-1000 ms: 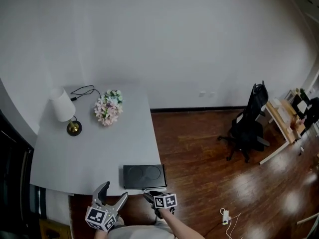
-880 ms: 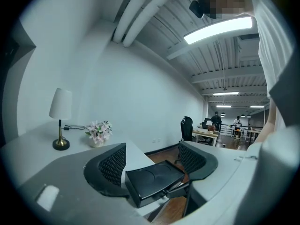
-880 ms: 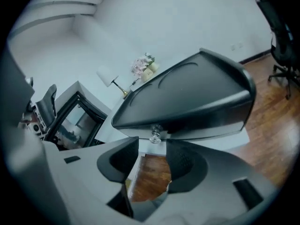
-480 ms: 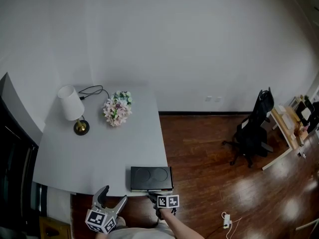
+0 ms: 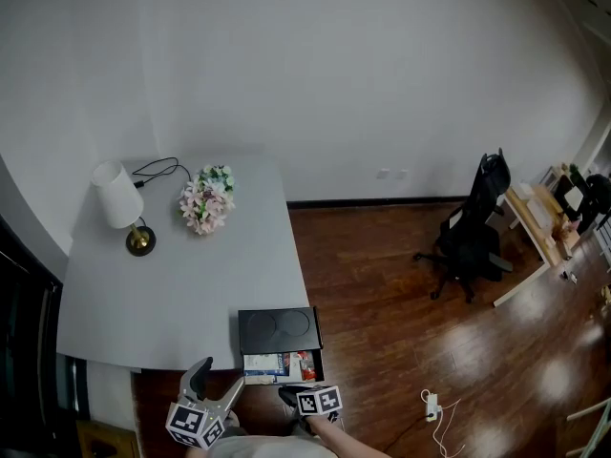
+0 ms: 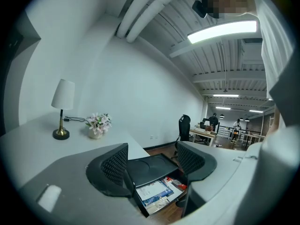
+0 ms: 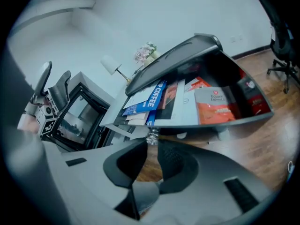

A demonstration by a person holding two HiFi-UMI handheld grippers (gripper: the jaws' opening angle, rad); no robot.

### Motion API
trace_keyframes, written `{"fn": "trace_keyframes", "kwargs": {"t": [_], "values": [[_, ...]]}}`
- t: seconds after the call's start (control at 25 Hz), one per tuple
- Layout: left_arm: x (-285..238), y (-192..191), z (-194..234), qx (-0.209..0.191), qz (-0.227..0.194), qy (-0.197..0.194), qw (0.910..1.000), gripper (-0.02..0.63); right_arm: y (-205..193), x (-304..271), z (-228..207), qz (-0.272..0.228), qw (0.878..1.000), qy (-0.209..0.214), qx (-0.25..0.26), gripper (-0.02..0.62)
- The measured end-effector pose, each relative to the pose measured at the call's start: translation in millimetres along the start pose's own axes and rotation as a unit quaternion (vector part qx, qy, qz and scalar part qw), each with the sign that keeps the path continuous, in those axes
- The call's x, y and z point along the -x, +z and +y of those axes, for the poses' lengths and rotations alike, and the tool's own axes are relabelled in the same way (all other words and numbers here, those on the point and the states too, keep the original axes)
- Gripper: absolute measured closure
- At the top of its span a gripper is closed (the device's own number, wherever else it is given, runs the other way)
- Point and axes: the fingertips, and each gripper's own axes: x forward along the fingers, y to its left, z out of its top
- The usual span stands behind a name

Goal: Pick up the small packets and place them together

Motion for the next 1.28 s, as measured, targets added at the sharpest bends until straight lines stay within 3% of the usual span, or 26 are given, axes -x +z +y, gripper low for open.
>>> {"fn": "trace_keyframes", "kwargs": {"t": [0.4, 0.6, 0.88, 1.08, 1.12, 1.16, 1.28], "values": [[2, -5, -4, -0.002, 0.006, -0.007, 1.0, 0.288, -20, 7, 1, 0.016, 0.999, -0.019, 0.037, 0.53], [-2, -9, -6, 0.001, 0.012, -0.016, 0.9998, 0.288, -27, 10, 7, 0.02, 0.997, -0.022, 0.077, 0.335], [-9, -4, -10, 0.003, 0.002, -0.028, 0.9996, 0.288, 11, 73, 38, -0.069, 0.988, -0.008, 0.138, 0.323], [-12, 4, -10, -0.001, -0.008, -0.031, 0.9995, 0.288, 81, 118, 73, -0.196, 0.959, -0.006, 0.202, 0.317], [-13, 7, -9, -0.005, -0.011, -0.029, 0.9995, 0.288, 99, 129, 81, -0.228, 0.95, -0.007, 0.212, 0.244], [-13, 10, -8, -0.013, -0.013, -0.024, 0.9995, 0.288, 117, 141, 89, -0.263, 0.939, -0.011, 0.224, 0.173], [-15, 16, 0, -0.048, -0.017, 0.001, 0.9987, 0.258, 166, 179, 112, -0.361, 0.891, -0.039, 0.273, 0.098]]}}
